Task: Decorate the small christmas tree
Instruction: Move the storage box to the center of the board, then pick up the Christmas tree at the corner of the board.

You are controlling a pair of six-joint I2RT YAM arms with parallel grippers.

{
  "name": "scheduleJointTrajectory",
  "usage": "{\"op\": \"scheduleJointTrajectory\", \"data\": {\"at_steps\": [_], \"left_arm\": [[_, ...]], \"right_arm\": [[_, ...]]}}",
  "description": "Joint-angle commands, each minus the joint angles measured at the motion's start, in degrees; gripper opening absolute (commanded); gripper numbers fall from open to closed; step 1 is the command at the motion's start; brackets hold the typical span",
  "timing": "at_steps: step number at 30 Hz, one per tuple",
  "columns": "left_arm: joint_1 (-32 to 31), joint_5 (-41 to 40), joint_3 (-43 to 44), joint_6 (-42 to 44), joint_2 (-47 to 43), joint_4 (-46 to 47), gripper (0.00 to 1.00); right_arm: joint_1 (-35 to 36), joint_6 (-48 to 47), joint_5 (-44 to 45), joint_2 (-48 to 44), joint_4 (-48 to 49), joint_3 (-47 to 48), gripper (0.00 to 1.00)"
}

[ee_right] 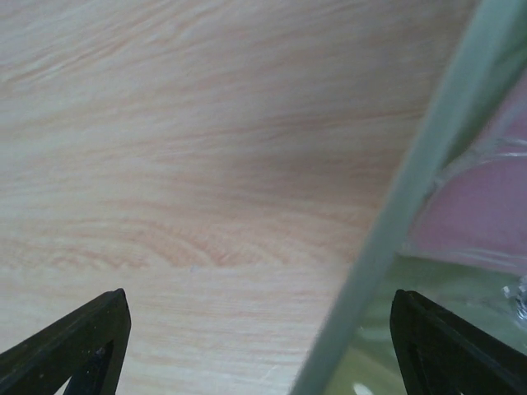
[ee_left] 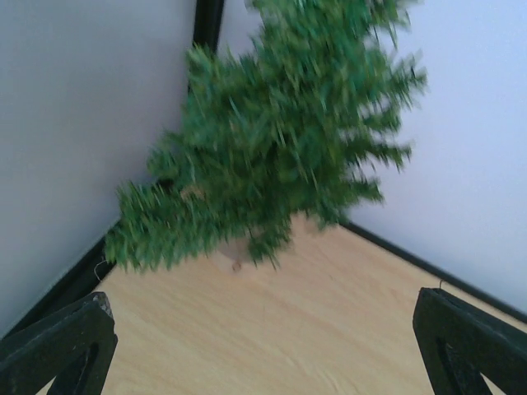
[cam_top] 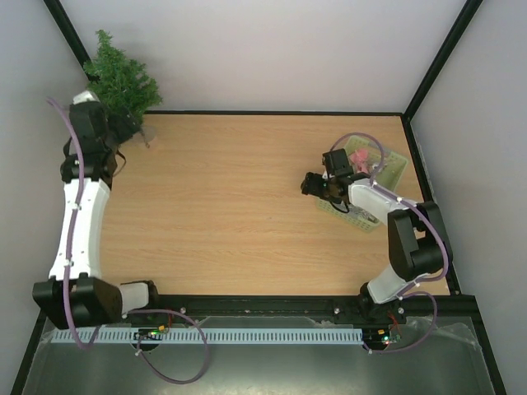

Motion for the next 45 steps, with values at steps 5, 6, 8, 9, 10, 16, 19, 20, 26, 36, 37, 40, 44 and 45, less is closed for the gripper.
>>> {"op": "scheduleJointTrajectory", "data": {"at_steps": [5, 6, 8, 9, 10, 16, 19, 20, 26, 36, 37, 40, 44, 45], "left_arm": [[4.3, 0.5, 11.7, 3.5, 11.0, 11.0, 0.98], [4.4, 1.7, 13.2, 4.1, 12.6, 12.2, 0.96], [4.5, 2.9, 16.3, 4.7, 15.9, 14.0, 0.93], [4.5, 2.9, 18.1, 5.0, 17.7, 14.3, 0.92], [4.6, 2.6, 19.9, 5.2, 19.5, 14.5, 0.92], [5.2, 4.1, 30.1, 7.4, 29.8, 16.4, 0.86], [5.3, 4.3, 36.0, 9.0, 34.6, 16.3, 0.86], [5.3, 4.3, 37.5, 9.5, 36.0, 16.3, 0.86], [5.3, 3.2, 43.7, 10.7, 42.1, 18.8, 0.73], [3.9, 12.1, 47.6, 9.2, 41.1, 17.5, 0.03], [3.4, 12.7, 47.6, 9.3, 39.9, 17.2, 0.03], [1.4, 14.2, 46.7, 9.7, 36.2, 16.6, 0.02], [-2.1, 15.5, 43.0, 10.2, 30.8, 16.7, 0.02], [-2.9, 16.2, 41.9, 10.0, 29.5, 16.6, 0.02]], "right_arm": [[3.0, -3.0, -6.2, -5.1, 0.5, -4.0, 0.8], [3.1, -3.2, -6.5, -5.8, 0.1, -4.0, 0.8], [3.1, -3.5, -6.9, -7.4, -0.8, -3.9, 0.78], [3.2, -3.6, -6.8, -8.2, -1.2, -3.9, 0.78], [3.2, -3.5, -6.5, -8.9, -1.8, -3.7, 0.78], [3.6, -2.5, -3.6, -14.6, -4.4, -4.0, 0.83], [3.6, -2.2, -4.5, -17.6, -3.8, -4.6, 0.84], [3.7, -2.1, -4.8, -18.3, -3.6, -4.7, 0.84], [3.7, -1.6, -6.4, -22.0, -3.5, -3.8, 0.84], [3.7, -0.1, -5.1, -26.1, -4.0, -4.0, 0.84], [3.7, 0.2, -5.1, -26.5, -3.9, -4.2, 0.83], [3.6, 1.0, -5.1, -27.9, -3.9, -4.6, 0.83], [3.7, 1.4, -4.9, -30.2, -4.0, -5.3, 0.83], [3.6, 1.5, -4.9, -30.7, -4.2, -5.5, 0.83]]}}
